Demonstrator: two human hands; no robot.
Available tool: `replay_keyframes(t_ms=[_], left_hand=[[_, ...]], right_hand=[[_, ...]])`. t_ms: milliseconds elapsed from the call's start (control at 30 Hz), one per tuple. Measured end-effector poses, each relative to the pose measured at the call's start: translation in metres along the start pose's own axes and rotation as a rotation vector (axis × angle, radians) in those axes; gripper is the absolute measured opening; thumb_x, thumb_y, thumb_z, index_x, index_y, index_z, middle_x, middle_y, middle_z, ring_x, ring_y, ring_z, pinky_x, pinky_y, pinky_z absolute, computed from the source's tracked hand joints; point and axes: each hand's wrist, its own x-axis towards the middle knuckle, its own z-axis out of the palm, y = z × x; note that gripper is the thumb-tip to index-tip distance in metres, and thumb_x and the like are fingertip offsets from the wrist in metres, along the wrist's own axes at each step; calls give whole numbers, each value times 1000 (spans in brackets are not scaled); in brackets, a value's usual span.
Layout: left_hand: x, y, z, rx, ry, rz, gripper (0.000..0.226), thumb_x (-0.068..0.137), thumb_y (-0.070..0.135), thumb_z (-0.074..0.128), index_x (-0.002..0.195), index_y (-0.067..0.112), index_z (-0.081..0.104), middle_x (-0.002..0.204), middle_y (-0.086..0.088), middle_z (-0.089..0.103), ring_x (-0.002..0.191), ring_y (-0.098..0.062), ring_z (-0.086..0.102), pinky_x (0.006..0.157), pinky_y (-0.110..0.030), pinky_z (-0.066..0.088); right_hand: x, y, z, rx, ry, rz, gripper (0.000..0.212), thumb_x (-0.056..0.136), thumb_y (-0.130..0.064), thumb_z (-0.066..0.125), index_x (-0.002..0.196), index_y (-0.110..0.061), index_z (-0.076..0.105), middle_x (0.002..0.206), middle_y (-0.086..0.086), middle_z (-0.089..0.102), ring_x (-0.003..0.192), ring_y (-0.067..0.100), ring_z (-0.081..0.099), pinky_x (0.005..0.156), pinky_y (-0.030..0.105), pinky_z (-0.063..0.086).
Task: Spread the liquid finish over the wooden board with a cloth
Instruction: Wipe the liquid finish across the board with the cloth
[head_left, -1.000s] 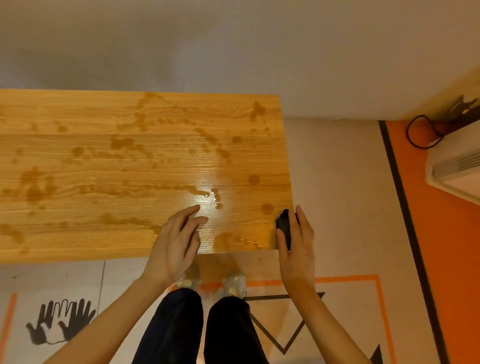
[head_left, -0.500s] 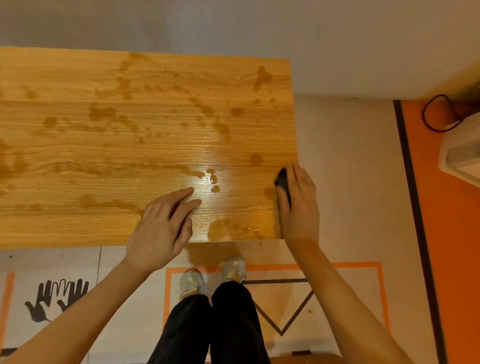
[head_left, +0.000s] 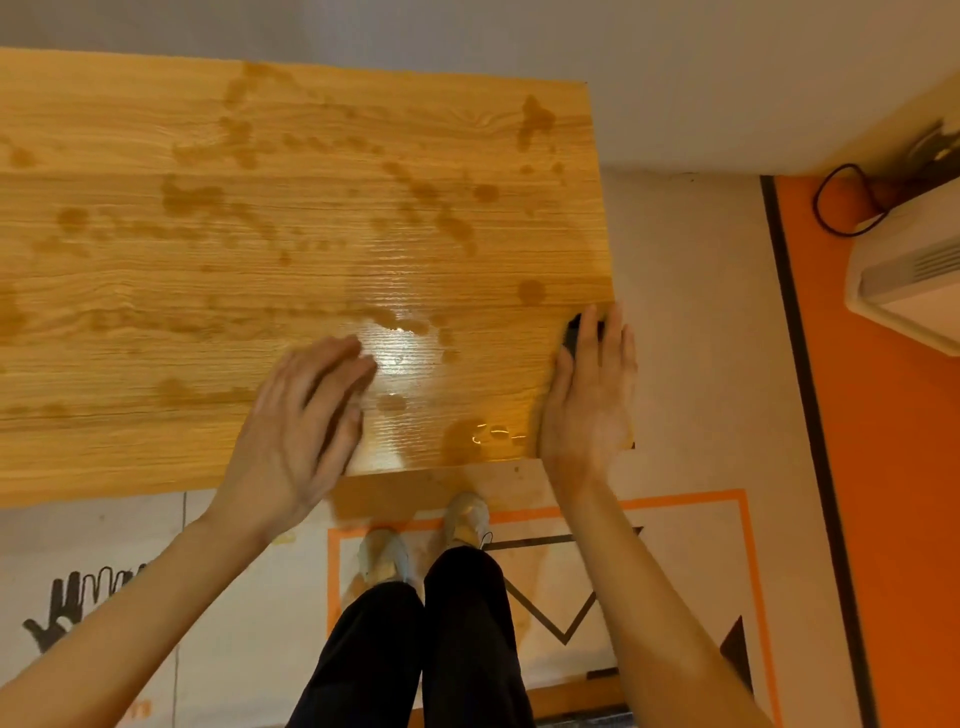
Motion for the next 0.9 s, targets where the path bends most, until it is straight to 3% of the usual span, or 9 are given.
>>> replay_keyframes(t_ms=[133,233,333,433,567,667,733,800,900], left_hand=[[-2,-16,-8,47,3,-75,45,104,25,42,142,2,54,151,-15,47,140,-34,44,119,-55,30],[-1,-14,-5,46,5,-73,45,103,24,43,140,1,54,150,-16,47,139,-35,44,115,-54,34],[-1,-15,-4,32,18,-80,45,102,24,44,139,1,55,149,-17,48,138,-36,45,113,-51,35],[-1,-16,-4,26,28,-73,46,101,24,44,139,1,55,148,-18,49,138,-38,46,112,-51,36],[0,-17,-5,20,28,-78,46,100,23,45,140,3,55,149,-16,49,139,-37,45,112,-50,36],[-1,-16,-4,21,32,-71,45,100,21,47,139,2,56,148,-17,50,138,-37,46,112,-48,36],[0,-16,-4,26,39,-73,44,99,21,48,139,2,56,148,-17,50,137,-37,47,112,-48,36],[-1,-17,-3,28,42,-83,44,99,21,49,138,2,57,147,-17,50,137,-37,47,112,-50,36],[0,-17,-3,28,45,-93,44,99,20,50,137,2,58,147,-17,50,136,-37,48,111,-51,37]], right_hand=[[-43,-59,32,-47,-76,-217,49,105,-28,28,150,-10,20,157,14,25,146,30,22,118,44,26],[-28,-33,20,-49,-149,-322,47,103,-29,37,145,-10,41,152,9,38,143,27,32,114,43,34],[-13,14,-3,74,-74,-36,47,105,-28,35,149,-12,35,156,5,31,147,22,21,119,42,24],[-14,-4,1,121,22,237,48,106,-26,34,151,-10,29,158,6,26,148,22,15,121,39,16],[-44,-82,39,-25,-87,-145,48,108,-27,24,150,-4,26,158,17,23,148,29,16,120,43,18],[-36,-65,35,29,-81,-353,46,99,-14,53,143,-6,42,150,12,42,142,24,33,114,42,34],[-30,-20,16,141,-32,-212,42,96,-10,54,137,-3,49,143,16,49,137,26,39,109,48,39],[-31,21,-4,175,28,76,44,102,-23,42,142,-5,44,148,14,43,140,28,35,114,47,33],[-48,-1,7,71,124,243,44,103,-16,36,145,-5,40,152,13,38,144,29,28,121,34,18]])
